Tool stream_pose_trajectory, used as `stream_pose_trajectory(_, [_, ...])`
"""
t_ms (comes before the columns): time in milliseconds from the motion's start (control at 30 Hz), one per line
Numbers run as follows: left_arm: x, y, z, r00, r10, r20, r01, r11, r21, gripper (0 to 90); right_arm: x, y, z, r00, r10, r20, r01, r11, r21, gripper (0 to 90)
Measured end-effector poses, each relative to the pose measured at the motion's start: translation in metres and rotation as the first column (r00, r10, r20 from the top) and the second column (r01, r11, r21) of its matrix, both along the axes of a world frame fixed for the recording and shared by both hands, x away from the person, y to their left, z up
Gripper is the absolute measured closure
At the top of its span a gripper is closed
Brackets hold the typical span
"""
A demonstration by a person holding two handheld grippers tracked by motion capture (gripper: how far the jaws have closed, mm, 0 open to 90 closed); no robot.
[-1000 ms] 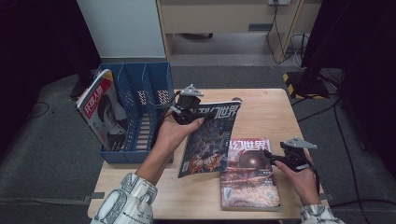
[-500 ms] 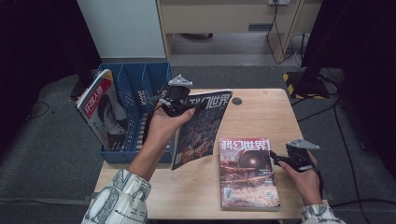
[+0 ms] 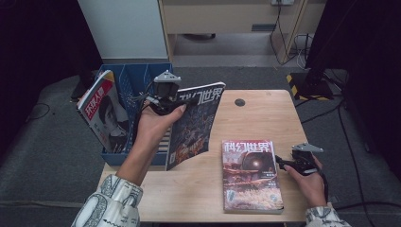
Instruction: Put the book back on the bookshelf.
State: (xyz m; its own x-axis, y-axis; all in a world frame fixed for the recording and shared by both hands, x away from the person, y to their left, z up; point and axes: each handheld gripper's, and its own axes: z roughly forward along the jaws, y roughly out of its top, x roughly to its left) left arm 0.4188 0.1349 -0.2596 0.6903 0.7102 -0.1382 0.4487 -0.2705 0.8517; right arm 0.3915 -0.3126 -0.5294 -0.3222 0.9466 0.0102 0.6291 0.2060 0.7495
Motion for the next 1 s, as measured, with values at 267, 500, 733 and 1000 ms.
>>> stream_pose_trajectory(267, [-0.001, 0.012, 0.009, 0.9997, 0.022, 0.001, -0.022, 0.9997, 0.010, 82.3, 0.002, 0.001, -0.006, 0.9994, -0.007, -0.034, 0.006, 1.000, -0.020, 19.8])
stream_pose_trajectory(500, [-0.004, 0.020, 0.020, 0.9993, 0.034, 0.015, -0.034, 0.9992, 0.019, 82.2, 0.002, 0.000, -0.007, 0.9996, -0.004, -0.028, 0.004, 1.000, -0.016, 19.5])
stream_pose_trajectory(733, [-0.007, 0.027, 0.023, 0.9992, 0.036, 0.019, -0.036, 0.9993, 0.012, 82.2, 0.002, 0.000, -0.008, 0.9998, -0.010, -0.020, 0.010, 1.000, -0.011, 19.0])
stream_pose_trajectory(1000, [-0.011, 0.040, 0.032, 0.9982, 0.053, 0.028, -0.053, 0.9986, 0.005, 82.3, 0.002, 0.000, -0.008, 0.9997, -0.014, -0.018, 0.014, 1.000, -0.006, 18.9])
